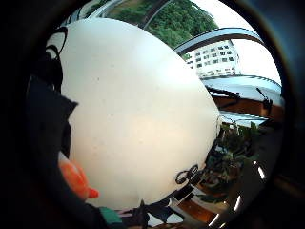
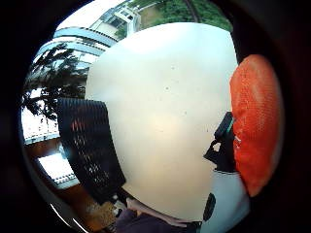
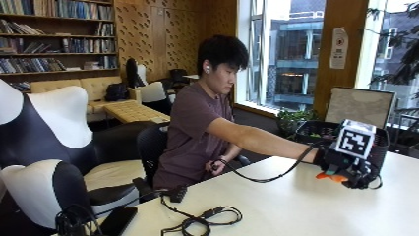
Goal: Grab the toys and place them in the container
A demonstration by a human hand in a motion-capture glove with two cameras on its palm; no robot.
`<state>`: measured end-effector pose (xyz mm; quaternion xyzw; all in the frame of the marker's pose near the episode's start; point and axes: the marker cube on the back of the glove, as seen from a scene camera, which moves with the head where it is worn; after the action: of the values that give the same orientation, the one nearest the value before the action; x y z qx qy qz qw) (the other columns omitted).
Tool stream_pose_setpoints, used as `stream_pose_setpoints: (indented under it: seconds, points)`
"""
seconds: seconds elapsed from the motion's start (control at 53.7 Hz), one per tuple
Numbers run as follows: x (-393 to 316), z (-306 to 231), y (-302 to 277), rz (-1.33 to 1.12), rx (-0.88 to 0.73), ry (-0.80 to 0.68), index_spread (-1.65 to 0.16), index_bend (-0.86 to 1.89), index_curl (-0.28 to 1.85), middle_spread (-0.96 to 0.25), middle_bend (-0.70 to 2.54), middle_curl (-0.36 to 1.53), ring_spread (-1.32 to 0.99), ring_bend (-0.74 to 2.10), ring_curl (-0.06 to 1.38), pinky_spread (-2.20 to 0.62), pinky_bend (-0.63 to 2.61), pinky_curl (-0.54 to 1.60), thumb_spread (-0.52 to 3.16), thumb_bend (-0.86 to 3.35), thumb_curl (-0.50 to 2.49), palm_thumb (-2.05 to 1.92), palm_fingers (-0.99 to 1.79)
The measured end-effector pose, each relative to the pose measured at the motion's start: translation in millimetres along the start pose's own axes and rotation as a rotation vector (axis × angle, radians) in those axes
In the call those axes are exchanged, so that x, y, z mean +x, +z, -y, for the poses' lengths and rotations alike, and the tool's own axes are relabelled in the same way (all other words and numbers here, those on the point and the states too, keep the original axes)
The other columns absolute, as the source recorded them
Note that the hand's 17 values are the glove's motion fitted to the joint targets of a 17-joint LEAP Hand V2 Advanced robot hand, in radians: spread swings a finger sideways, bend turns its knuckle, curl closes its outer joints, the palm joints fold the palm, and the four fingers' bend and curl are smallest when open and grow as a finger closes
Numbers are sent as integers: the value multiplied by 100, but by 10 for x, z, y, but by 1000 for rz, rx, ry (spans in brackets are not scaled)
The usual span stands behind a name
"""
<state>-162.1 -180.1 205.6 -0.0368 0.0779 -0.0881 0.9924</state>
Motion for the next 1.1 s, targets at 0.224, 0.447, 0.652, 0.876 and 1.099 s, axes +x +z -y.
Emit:
stream_pose_setpoints:
  seconds: [0.224, 0.447, 0.652, 0.876, 1.099]
  points:
    - [-569, -134, -1357, -4, 152, -118, -34, 23, 16, -34, 85, 49, -41, 141, 76, -37, 144, 63, 133, 31, 52, 71, 73]
    - [-1658, -310, -2054, 20, 210, -322, -38, 34, 22, -40, 93, 61, -44, 145, 79, -39, 147, 66, 116, 27, 64, 74, 66]
    - [-2878, -157, -1934, -31, 231, -99, -40, 40, 28, -43, 95, 70, -46, 148, 81, -39, 152, 69, 105, 22, 72, 72, 59]
    - [-3487, -175, -1567, -73, 46, -420, -33, 35, 36, -27, 42, 57, -36, 128, 76, -29, 144, 66, 121, -1, 60, 33, -25]
    - [-3555, -221, -1589, 41, 74, -440, -28, 19, 32, -6, 11, 43, -7, 47, 49, -2, 110, 48, 120, -8, 42, -9, -38]
